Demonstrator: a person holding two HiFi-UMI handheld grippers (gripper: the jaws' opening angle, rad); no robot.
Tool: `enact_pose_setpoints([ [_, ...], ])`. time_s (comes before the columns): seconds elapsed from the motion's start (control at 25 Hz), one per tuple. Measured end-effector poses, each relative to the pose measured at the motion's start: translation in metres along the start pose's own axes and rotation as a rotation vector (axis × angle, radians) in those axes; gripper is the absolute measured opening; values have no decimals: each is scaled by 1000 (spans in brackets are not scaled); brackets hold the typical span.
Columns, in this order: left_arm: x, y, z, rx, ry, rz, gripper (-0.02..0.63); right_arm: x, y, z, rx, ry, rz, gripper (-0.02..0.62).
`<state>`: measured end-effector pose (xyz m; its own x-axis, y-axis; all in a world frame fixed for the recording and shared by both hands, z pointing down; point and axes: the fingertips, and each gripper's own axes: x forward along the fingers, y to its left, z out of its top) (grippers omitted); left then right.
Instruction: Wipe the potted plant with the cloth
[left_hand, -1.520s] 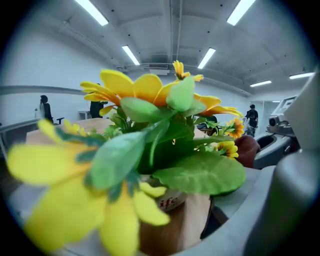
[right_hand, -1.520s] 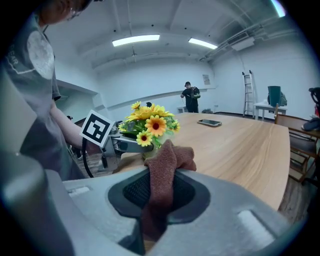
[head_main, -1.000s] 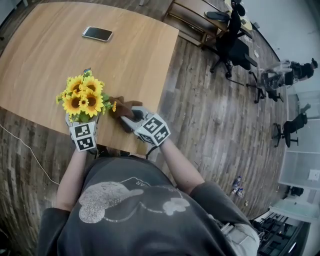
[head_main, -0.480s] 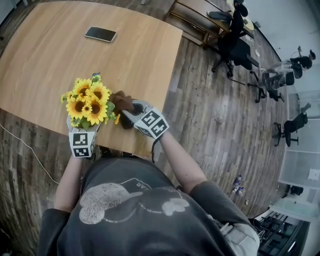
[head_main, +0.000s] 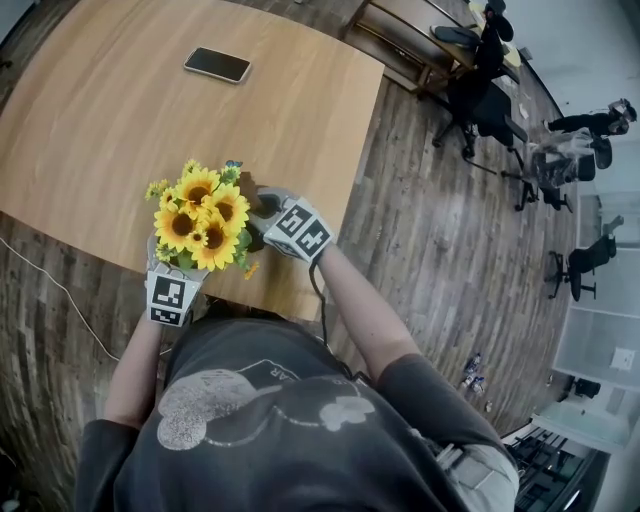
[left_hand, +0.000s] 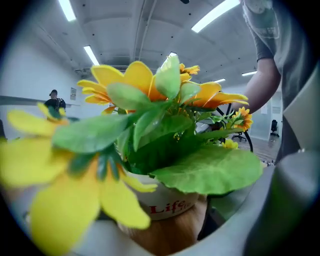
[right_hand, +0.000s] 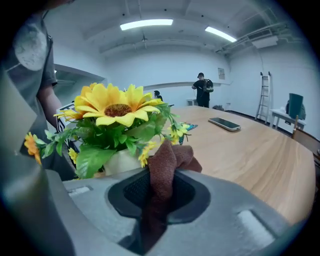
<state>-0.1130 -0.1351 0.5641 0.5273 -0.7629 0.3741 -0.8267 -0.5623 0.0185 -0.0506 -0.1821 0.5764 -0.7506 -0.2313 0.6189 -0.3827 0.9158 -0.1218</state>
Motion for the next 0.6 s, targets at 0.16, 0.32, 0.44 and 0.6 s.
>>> enact_pose_setpoints([
  [0.16,-3,0,0,21,5,-51,569,11,1,21,-35,-15,60,58],
  [0.32,-9,-6,-4,50,-2,-115,569,24,12,39,-76,-29,134,58],
  [0.44,-9,-8,-5,62,-3,-161,571,30,15,42,-96,-18,168,58],
  [0.6,-9,-7,-7,64,-9,-180,572,35,16,39,-83,-6,179,58],
])
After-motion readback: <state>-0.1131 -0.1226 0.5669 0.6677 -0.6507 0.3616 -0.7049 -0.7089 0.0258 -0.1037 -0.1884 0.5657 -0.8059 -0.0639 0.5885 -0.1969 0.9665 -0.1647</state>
